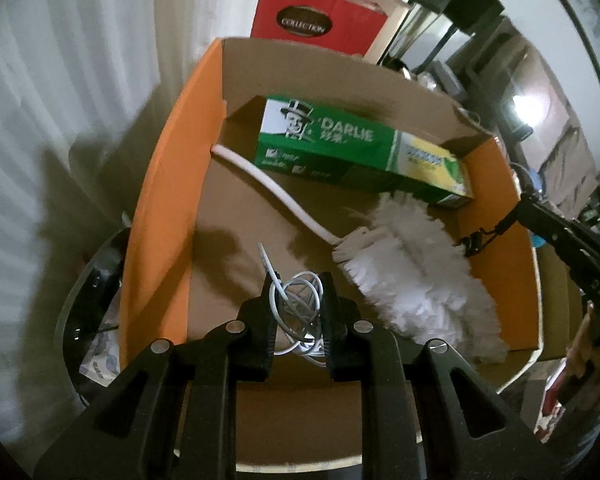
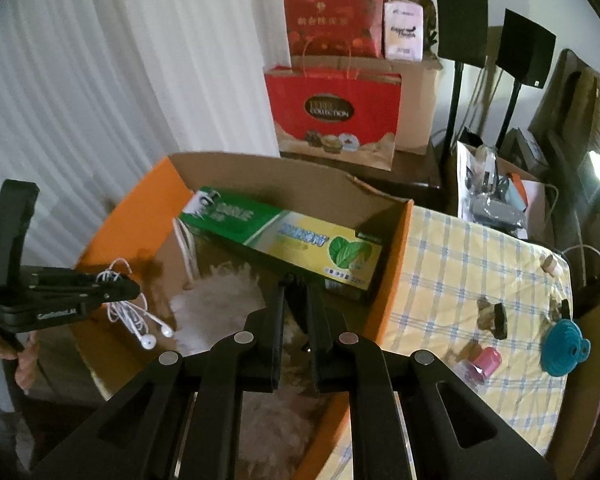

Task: Organize objects
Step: 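Carry the earphones with the left gripper over the orange box, then lower the earphones into the orange box and open the left gripper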

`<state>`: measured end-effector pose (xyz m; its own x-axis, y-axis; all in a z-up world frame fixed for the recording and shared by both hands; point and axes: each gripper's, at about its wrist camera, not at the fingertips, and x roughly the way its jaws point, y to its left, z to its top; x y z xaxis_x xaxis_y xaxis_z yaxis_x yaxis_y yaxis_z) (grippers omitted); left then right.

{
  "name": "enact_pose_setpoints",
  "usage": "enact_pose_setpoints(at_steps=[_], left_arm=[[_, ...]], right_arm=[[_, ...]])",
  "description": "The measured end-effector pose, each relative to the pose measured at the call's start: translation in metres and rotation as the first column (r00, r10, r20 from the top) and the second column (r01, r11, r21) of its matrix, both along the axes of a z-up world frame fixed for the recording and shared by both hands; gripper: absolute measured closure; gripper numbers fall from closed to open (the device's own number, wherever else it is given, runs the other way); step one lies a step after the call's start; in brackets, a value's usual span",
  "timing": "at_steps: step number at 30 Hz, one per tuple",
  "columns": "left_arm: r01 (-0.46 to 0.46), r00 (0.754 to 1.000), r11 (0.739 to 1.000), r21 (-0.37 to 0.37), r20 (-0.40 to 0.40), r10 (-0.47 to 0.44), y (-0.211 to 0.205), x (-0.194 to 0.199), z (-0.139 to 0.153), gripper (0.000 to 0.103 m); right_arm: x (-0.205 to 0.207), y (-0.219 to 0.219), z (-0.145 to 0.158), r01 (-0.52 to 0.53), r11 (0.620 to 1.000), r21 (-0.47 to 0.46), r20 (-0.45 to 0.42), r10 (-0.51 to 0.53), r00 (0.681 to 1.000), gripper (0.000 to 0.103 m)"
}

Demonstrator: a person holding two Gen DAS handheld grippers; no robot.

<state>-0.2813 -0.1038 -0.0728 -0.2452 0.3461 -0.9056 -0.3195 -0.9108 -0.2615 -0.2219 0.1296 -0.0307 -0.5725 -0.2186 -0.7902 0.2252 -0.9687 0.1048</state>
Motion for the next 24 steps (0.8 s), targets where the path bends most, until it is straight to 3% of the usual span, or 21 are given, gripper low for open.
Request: enact_pose_setpoints(at_steps=[7,12,15,17,20,24], left_arm=[[-0.002,1.000,1.000,0.001,0.027,0.002,0.001,-0.009,-0.014,0.081],[0.012,1.000,1.000,-0.011,-0.001,-0.012,0.005,-0.007,-0.008,0.069],[0.013,1.000,1.000,-0.020,-0.022,-0.013,0.006,-0.005,0.000,0.059],[0.016,0.999,1.000,-0.019,-0.032,-0.016,0.007,-0.003,0.005,0.049],[0.001,0.997,0.999,-0.048,-0.078,-0.005,0.010,0.002,0.015,0.032],[-0.010,0.993,1.000,-0.024,-0.116,0.007,0.007,0.007,0.029,0.030]], right_arm=[[-0.017,-0.007,-0.020,0.015,1.000,0.026,0.029,-0.016,0.999,0.093],[-0.022,-0.005,-0.022,0.037,0.999,0.009,0.039,-0.037,0.999,0.093],[-0.019,-0.003,-0.019,0.042,0.999,0.001,0.031,-0.042,0.999,0.086],[-0.017,-0.001,-0.016,0.041,0.999,-0.001,0.028,-0.041,0.999,0.075],[-0.015,0.002,-0.010,0.040,0.999,-0.024,0.020,-0.040,0.999,0.073],[-0.004,0.007,0.003,0.041,0.997,-0.065,0.001,-0.041,0.999,0.073]])
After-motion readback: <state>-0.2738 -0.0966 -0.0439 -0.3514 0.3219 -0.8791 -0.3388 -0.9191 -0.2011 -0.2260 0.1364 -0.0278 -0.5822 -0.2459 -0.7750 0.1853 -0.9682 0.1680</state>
